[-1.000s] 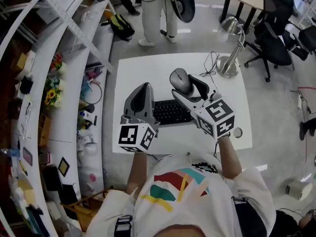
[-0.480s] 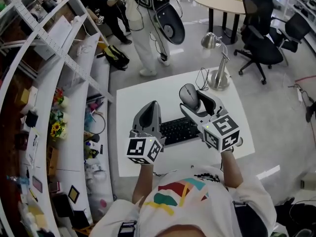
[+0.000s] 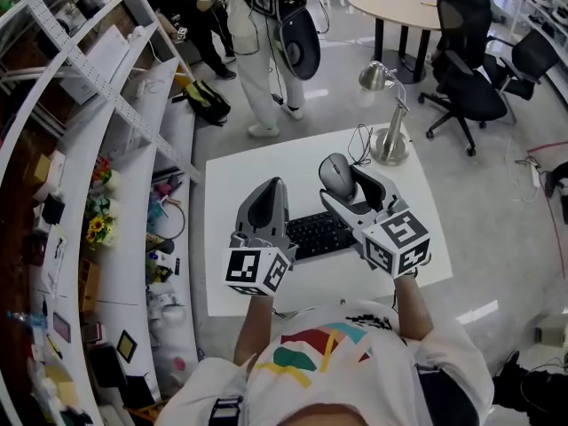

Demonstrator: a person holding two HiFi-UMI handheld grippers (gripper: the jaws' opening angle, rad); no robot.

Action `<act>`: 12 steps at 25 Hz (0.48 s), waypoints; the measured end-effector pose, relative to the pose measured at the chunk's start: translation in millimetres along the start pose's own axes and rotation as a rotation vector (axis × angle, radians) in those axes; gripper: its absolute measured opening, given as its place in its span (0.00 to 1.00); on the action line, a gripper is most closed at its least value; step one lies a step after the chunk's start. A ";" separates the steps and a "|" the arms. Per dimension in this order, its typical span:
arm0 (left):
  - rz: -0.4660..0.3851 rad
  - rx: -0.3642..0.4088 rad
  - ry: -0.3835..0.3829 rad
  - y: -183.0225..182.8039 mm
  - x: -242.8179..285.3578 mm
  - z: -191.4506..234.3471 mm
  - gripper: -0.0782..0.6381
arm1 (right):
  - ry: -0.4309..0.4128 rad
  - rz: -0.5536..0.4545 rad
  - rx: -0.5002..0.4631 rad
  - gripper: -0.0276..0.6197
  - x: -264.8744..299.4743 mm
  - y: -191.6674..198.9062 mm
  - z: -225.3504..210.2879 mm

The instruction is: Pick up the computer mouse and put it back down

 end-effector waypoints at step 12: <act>0.024 -0.035 0.024 7.2 4.4 -5.4 0.17 | 0.068 0.025 -0.002 0.49 -7.9 8.1 -14.1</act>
Point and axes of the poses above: the fingertips, and each gripper's own axes: x forward along the fingers, z to its left, y out of its underside, the point moved 7 cm from there along -x, backward along the fingers, and after that the axes turned 10 degrees about z, right-handed, at the moved point
